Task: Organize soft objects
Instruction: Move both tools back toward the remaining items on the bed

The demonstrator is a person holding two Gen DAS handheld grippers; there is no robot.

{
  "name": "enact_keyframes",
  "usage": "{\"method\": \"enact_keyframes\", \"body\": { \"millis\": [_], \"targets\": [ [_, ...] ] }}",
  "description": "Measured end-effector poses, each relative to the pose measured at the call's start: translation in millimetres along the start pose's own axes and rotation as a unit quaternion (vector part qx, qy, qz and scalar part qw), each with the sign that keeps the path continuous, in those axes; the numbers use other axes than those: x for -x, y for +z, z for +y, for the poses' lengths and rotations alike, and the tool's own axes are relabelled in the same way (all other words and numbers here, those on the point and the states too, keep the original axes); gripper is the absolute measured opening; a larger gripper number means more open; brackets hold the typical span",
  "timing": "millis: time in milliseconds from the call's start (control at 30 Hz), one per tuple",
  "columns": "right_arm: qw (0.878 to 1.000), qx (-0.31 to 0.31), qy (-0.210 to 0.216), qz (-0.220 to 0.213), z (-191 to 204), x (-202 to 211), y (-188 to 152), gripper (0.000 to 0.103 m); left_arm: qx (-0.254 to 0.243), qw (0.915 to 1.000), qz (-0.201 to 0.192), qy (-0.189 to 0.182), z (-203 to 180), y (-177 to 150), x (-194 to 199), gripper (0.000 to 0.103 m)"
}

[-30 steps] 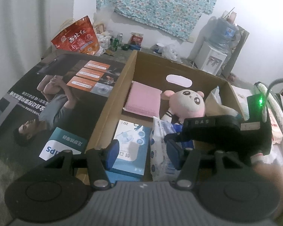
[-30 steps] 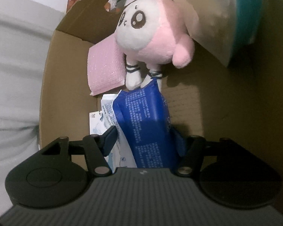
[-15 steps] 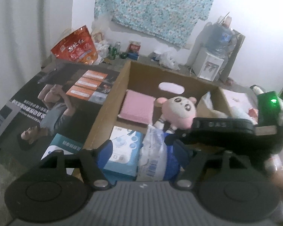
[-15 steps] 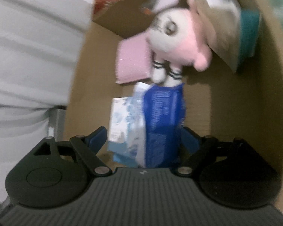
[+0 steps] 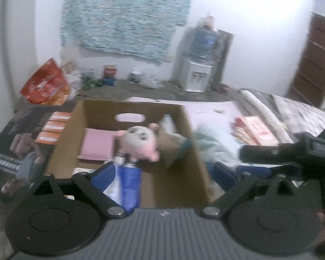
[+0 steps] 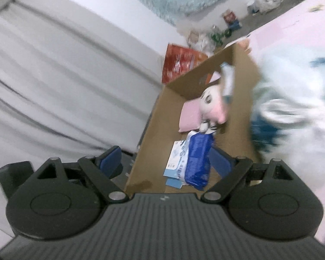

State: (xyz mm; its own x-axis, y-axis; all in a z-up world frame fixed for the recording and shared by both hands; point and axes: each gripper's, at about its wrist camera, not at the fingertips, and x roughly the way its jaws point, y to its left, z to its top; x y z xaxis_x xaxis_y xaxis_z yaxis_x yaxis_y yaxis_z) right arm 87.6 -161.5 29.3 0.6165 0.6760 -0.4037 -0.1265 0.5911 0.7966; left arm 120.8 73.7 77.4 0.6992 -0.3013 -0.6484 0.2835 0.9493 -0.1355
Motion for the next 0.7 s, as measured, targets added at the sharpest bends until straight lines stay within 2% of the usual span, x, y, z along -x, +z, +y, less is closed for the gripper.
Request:
{"method": "enact_keyframes", "body": {
  "millis": [167,267,400,567,700],
  "targets": [
    [0.997,0.004,-0.021,-0.077,-29.8,84.6,-13.6,0.089,-0.033,0.9985,0.015,-0.041,-50.3,13.1,-12.9,0.099],
    [0.988,0.017,-0.073,-0.133,-47.4,135.5,-22.5,0.089,-0.044,0.9966,0.029,-0.064,-79.9,23.6,-26.8,0.099],
    [0.973,-0.001,-0.130,-0.190,-82.2,184.3,-28.0,0.089,-0.068,0.9933,0.041,-0.084,-125.0,35.6,-53.3,0.099],
    [0.965,-0.032,-0.150,-0.210,-121.8,201.0,-32.8,0.089,-0.078,0.9881,0.072,-0.111,-178.9,51.8,-108.0,0.099],
    [0.962,-0.036,-0.160,-0.218,-140.7,196.5,-32.4,0.089,-0.074,0.9851,0.107,-0.113,-217.1,63.0,-167.0,0.096]
  ]
}}
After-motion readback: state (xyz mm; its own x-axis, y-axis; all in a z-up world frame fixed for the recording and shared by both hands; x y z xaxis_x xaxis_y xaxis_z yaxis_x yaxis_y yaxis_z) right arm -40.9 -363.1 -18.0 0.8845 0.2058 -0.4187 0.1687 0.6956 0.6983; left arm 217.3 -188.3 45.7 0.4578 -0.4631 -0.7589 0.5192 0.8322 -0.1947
